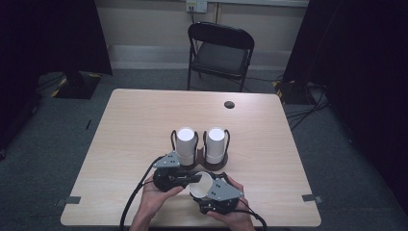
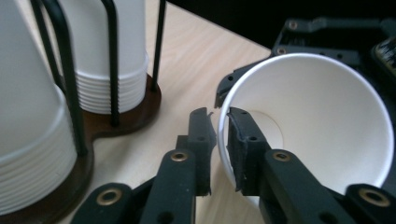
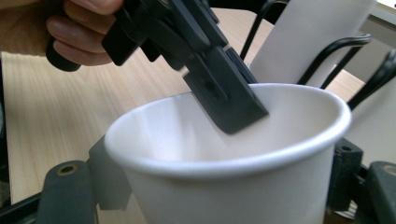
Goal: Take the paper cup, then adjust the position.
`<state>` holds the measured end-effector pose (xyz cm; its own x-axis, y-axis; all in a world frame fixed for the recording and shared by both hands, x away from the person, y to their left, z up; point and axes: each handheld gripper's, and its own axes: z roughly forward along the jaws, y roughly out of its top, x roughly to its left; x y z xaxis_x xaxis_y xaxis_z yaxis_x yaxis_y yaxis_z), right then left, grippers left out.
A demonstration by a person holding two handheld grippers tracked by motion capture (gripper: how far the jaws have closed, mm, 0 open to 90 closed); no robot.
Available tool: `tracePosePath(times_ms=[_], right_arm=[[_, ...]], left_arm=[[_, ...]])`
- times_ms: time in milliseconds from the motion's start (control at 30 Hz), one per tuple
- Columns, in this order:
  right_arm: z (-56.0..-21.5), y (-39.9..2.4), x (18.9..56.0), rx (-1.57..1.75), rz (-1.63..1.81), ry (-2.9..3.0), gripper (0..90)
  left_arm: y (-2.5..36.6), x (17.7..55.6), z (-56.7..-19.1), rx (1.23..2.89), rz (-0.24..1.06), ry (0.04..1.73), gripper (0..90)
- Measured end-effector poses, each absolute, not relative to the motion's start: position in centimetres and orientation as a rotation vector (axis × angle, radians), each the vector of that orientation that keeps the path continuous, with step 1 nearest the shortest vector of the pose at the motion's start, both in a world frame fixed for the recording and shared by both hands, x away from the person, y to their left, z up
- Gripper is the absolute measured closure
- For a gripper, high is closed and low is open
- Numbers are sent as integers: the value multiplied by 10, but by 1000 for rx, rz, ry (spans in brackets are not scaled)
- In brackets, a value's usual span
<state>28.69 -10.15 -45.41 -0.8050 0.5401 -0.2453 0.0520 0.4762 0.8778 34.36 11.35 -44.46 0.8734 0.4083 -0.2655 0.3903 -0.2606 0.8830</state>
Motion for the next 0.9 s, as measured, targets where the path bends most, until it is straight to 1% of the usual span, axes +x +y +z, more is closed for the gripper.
tracePosePath(times_ms=[133,200,267,367,433,467,567,667,767,900], right_arm=[[-454,-106,287,525,1299,2218,230],[-455,-110,289,546,1293,2216,230],[-457,-115,292,576,1316,2216,230],[-460,-123,295,628,1329,2205,230],[-460,-129,297,666,1349,2190,230],[-460,-132,298,683,1359,2179,230],[-459,-139,300,735,1389,2148,230],[-458,-145,303,785,1407,2116,230],[-458,-151,306,826,1417,2093,230],[-459,-159,309,862,1425,2071,230]], left_arm=[[116,340,-444,1855,69,582,731],[117,337,-444,1842,91,563,681],[118,336,-443,1833,100,555,663],[120,334,-444,1836,146,547,604],[120,333,-445,1832,171,558,540],[121,333,-446,1831,177,563,533],[124,332,-450,1806,176,583,475],[126,329,-452,1801,203,606,444],[129,327,-454,1803,222,633,390],[132,324,-457,1789,258,658,362]])
